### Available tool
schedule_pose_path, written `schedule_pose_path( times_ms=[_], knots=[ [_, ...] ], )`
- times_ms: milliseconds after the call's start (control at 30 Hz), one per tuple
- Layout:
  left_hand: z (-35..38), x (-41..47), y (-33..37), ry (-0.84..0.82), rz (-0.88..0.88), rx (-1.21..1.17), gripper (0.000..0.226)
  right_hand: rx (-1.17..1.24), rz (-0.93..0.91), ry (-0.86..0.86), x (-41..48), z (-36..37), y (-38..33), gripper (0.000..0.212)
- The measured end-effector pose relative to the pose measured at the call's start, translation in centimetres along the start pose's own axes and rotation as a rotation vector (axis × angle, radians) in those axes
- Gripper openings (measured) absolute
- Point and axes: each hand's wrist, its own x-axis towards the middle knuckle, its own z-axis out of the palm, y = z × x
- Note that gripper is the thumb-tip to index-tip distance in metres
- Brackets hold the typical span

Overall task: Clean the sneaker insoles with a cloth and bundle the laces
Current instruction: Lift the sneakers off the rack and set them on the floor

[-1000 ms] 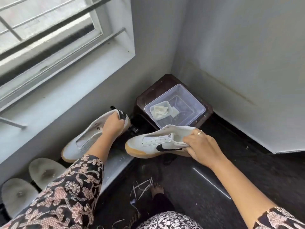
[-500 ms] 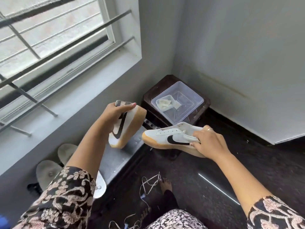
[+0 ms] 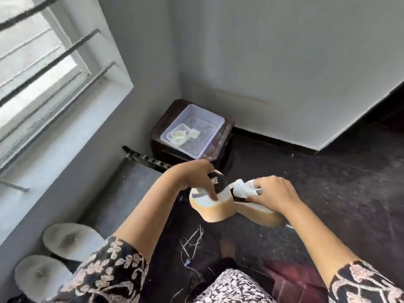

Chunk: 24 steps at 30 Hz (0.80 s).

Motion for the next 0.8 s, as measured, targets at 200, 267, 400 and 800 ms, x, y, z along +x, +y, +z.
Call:
schedule_pose_path(
  times_ms=[200,267,400,800],
  knots=[
    [5.4,5.7,2.6,-0.112,0.028,0.235,0.064,0.042,0.171,-0.256,-0.1,3.3,3.7,0.032],
    [6.9,7.7,3.1,-0.183,-0.031,0.231,0.073,0.106,0.230,-0.414,0.3,4.6,4.7,0.039],
    [9.6,11.2,3.8,-0.292,-0.120,0.307,0.067,0.210,0.260,-0.735,1.7,6.8,6.9,0.061],
    [19.4,23.8,-3.6,-0.196,-0.182,0.340,0.044,0.356,0.351,-0.684,8.6,23.6,10.6,0.053]
  ],
)
